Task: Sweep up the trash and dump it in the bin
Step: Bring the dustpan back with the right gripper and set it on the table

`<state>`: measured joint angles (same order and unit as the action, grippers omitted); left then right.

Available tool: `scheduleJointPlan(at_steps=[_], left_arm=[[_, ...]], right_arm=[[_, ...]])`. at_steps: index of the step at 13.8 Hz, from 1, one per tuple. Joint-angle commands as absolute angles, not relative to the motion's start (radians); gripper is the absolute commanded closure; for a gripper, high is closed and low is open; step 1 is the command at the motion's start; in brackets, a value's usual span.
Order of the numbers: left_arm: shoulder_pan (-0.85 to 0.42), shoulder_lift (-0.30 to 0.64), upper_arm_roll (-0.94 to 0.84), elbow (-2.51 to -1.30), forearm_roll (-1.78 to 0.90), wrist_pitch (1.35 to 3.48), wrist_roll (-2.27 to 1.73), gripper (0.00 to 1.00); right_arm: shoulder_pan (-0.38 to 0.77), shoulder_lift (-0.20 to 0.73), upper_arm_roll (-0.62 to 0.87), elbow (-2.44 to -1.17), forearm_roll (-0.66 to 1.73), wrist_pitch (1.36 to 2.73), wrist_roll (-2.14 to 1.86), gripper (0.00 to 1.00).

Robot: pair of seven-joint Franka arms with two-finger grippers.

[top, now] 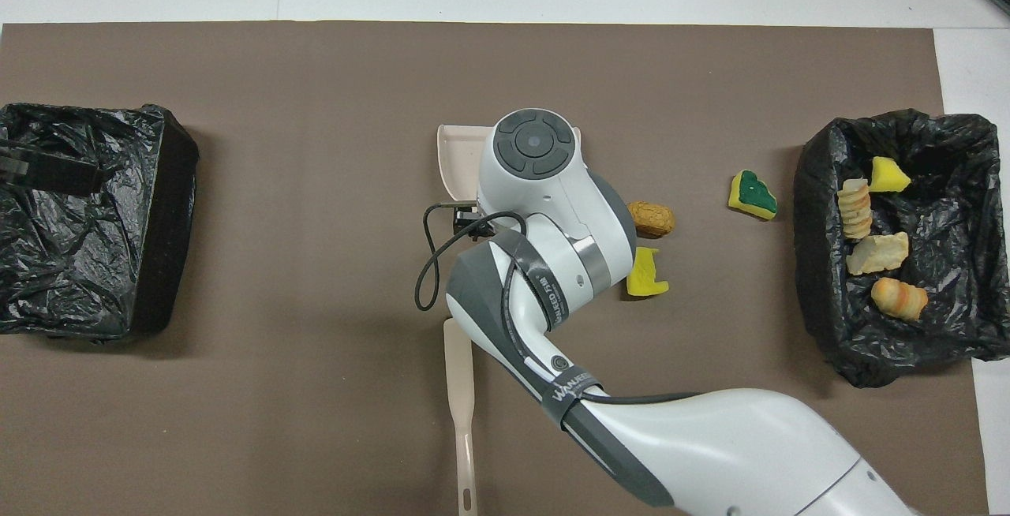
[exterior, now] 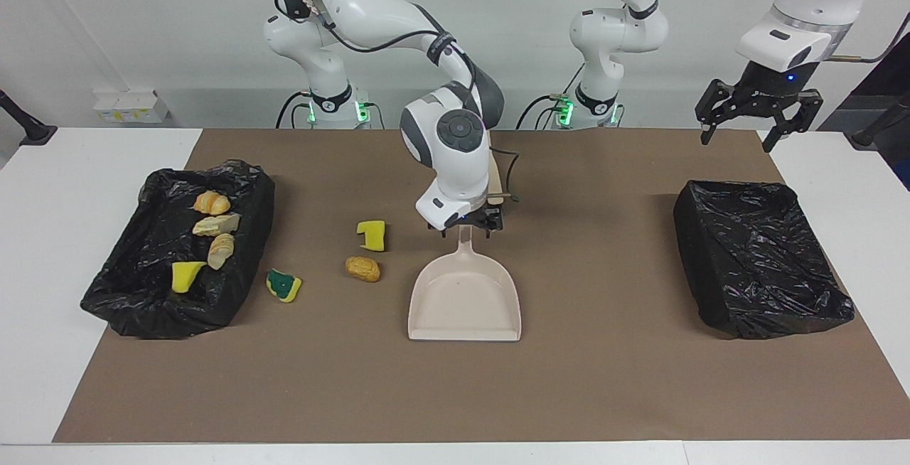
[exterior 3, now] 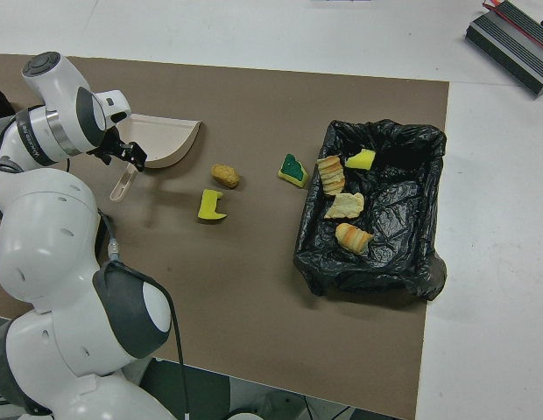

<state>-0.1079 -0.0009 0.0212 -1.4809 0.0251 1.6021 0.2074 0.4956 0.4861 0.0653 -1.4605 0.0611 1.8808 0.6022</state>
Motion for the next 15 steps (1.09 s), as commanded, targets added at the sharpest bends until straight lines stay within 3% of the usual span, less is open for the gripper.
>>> scheduleJointPlan(at_steps=[1, 6, 9, 14, 15], left_arm=[[-0.104, -0.023, 0.015, -1.496, 0.029, 1.583, 0.216, 0.0], [-0.107, -0.026, 0.015, -1.503, 0.029, 1.588, 0.213, 0.0], [-0.107, -0.054, 0.015, -1.548, 0.029, 1.6, 0.218, 0.0], [-0.109, -0.055, 0.009, -1.548, 0.028, 1.603, 0.215, 0.0], [-0.11, -0.055, 0.008, -1.549, 0.028, 1.601, 0.218, 0.0]], right_arm=[[0.501, 0.346, 0.064, -1.558, 0.094, 1.841, 0.609, 0.0], [0.612, 0.158, 0.066, -1.79, 0.095, 1.879, 0.734, 0.0], [0.699, 0.033, 0.067, -2.006, 0.132, 2.03, 0.817, 0.0], [0.808, 0.008, 0.069, -2.114, 0.156, 2.063, 0.858, 0.0], [0.821, 0.02, 0.069, -2.127, 0.156, 2.097, 0.853, 0.04]])
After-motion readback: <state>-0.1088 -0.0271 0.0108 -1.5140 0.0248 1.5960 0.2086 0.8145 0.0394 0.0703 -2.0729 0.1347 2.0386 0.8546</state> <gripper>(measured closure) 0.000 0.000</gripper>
